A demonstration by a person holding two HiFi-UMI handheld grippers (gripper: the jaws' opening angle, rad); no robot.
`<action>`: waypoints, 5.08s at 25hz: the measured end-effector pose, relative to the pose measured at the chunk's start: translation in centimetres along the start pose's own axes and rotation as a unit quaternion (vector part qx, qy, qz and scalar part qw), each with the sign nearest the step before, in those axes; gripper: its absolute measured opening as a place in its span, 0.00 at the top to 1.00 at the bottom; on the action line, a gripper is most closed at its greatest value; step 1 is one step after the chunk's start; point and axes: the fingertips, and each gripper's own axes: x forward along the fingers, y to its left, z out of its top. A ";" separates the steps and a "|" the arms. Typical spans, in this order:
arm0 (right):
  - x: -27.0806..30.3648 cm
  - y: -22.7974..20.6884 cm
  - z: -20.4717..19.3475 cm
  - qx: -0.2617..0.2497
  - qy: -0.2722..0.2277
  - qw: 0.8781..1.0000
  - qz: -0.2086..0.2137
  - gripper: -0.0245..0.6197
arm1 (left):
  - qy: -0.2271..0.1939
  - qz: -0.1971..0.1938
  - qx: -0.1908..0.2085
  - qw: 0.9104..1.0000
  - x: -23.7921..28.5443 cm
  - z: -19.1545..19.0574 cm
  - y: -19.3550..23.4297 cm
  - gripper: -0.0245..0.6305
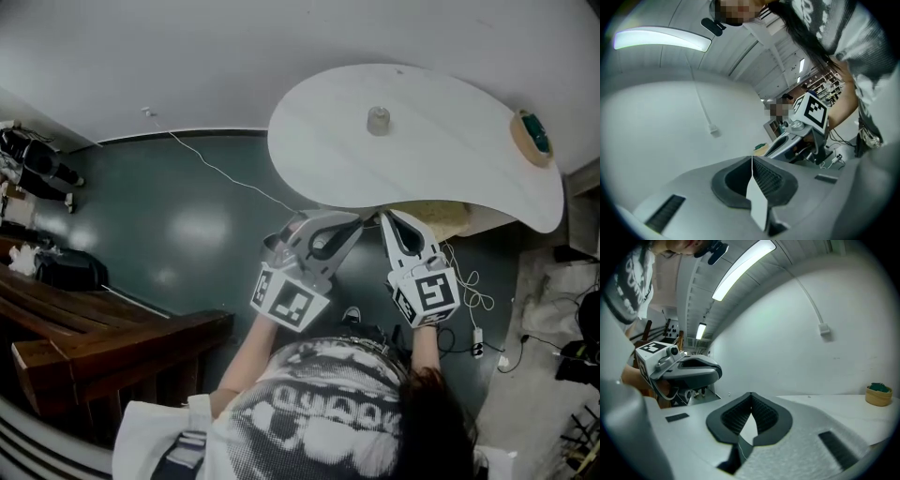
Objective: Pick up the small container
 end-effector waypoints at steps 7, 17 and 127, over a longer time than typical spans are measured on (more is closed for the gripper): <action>8.7 -4.0 0.8 0.028 0.012 0.999 -0.042 0.96 | -0.017 -0.037 0.006 0.999 2.9 -4.0 7.9 0.95; 17.1 -7.5 -0.1 0.050 0.040 0.993 -0.102 0.96 | -0.041 -0.075 -0.004 0.996 5.4 -9.6 16.1 0.95; 25.9 -20.6 -5.4 0.009 0.135 0.991 -0.021 0.44 | 0.036 -0.029 -0.044 0.998 13.3 -15.5 20.5 0.95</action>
